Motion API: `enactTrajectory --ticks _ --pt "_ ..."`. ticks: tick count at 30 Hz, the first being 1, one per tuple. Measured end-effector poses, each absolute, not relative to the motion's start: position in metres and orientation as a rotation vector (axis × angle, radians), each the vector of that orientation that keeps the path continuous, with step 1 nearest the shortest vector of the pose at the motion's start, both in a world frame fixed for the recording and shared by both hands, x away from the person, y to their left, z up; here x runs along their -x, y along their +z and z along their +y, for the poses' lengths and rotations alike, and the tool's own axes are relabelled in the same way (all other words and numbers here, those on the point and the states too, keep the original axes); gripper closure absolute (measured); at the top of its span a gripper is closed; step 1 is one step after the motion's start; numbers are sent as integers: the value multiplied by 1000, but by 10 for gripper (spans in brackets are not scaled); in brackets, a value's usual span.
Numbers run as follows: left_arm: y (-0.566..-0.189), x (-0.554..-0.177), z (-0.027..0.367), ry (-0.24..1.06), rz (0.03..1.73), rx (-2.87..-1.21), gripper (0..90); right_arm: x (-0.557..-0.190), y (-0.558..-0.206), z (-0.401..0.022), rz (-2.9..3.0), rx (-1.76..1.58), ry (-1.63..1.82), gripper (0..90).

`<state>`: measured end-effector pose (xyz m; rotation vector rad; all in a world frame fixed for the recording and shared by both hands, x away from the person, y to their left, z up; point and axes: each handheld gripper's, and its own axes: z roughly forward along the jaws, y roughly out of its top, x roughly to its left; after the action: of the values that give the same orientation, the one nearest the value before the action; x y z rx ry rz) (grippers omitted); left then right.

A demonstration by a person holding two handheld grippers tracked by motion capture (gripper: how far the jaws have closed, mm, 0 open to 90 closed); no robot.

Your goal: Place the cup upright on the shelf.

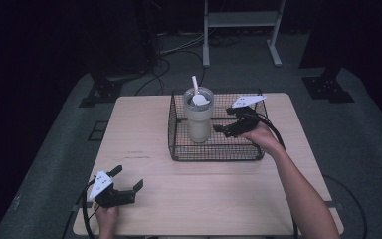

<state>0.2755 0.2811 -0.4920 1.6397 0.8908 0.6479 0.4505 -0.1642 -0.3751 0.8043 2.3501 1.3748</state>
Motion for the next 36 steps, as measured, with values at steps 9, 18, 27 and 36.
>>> enactTrajectory --ticks 9,18,27,36 --pt "-492 -276 281 649 892 -1642 0 -439 -368 -175 2344 -812 1380 89" --pt "-492 -276 280 651 893 -1646 0 -422 -364 -188 2335 -783 1382 89" --pt "-492 -276 280 655 890 -1651 0 -405 -365 -198 2342 -753 1372 89" --pt "-492 -276 280 654 892 -1652 0 -391 -367 -208 2333 -745 1391 89"
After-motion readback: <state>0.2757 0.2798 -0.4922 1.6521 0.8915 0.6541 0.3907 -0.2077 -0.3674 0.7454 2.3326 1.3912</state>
